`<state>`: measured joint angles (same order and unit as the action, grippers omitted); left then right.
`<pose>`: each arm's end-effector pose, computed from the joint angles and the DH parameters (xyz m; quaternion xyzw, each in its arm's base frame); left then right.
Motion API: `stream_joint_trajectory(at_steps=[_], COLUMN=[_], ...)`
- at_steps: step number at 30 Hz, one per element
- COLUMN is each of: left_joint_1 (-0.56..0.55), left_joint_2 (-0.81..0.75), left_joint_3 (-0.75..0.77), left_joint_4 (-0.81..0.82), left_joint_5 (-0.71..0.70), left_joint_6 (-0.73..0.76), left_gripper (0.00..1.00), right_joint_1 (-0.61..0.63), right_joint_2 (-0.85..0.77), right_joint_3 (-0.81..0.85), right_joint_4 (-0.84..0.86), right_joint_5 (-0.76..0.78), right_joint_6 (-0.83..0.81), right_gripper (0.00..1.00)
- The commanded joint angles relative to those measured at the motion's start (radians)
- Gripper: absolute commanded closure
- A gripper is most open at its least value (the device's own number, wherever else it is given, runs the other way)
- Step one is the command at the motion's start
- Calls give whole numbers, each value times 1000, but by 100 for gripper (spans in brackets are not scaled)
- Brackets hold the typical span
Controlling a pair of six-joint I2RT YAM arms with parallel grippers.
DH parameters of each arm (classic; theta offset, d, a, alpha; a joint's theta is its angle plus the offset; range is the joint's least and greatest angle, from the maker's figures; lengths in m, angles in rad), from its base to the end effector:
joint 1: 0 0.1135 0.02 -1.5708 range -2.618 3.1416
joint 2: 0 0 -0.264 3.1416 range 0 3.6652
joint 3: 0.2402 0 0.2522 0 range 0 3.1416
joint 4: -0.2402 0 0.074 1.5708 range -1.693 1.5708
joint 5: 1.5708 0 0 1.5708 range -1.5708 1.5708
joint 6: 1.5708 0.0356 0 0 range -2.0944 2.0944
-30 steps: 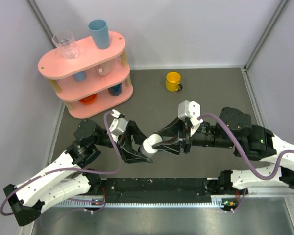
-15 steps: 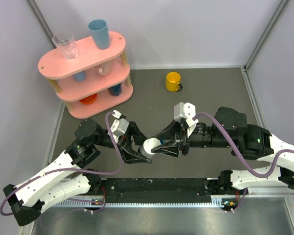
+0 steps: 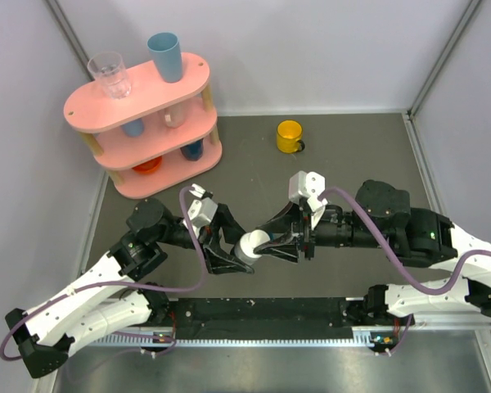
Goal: Sort the pills into containers
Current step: Screw the lid of the pill bottle onto the pill bottle.
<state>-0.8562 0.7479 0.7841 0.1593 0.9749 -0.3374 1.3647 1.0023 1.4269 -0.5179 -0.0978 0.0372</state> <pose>0.0834 -0.1411 0.3801 0.4937 0.4492 -0.6296 0.3976 0.0345 0.1821 0.4814 -0.4808 0.5614 0.4614 0.4907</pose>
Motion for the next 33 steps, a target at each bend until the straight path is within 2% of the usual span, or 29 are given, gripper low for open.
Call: stream_joint_trajectory(at_steps=[1,26,33], left_joint_1=[-3,-3,-3], left_joint_2=[-25,-41,-45], left_joint_3=[46,20,24], left_joint_4=[54,54,42], left_joint_5=[15,41,35], left_joint_6=[14,3,29], left_gripper=[100,100,100], right_joint_1=[-9,-9,-19], right_joint_2=[2,-10,13], right_joint_3=[-11,-26,-26], right_joint_4=[-25,-10,-13], right_joint_5=[49,147,38], right_joint_6=[-2,-23,3], right_gripper=[100,100,100])
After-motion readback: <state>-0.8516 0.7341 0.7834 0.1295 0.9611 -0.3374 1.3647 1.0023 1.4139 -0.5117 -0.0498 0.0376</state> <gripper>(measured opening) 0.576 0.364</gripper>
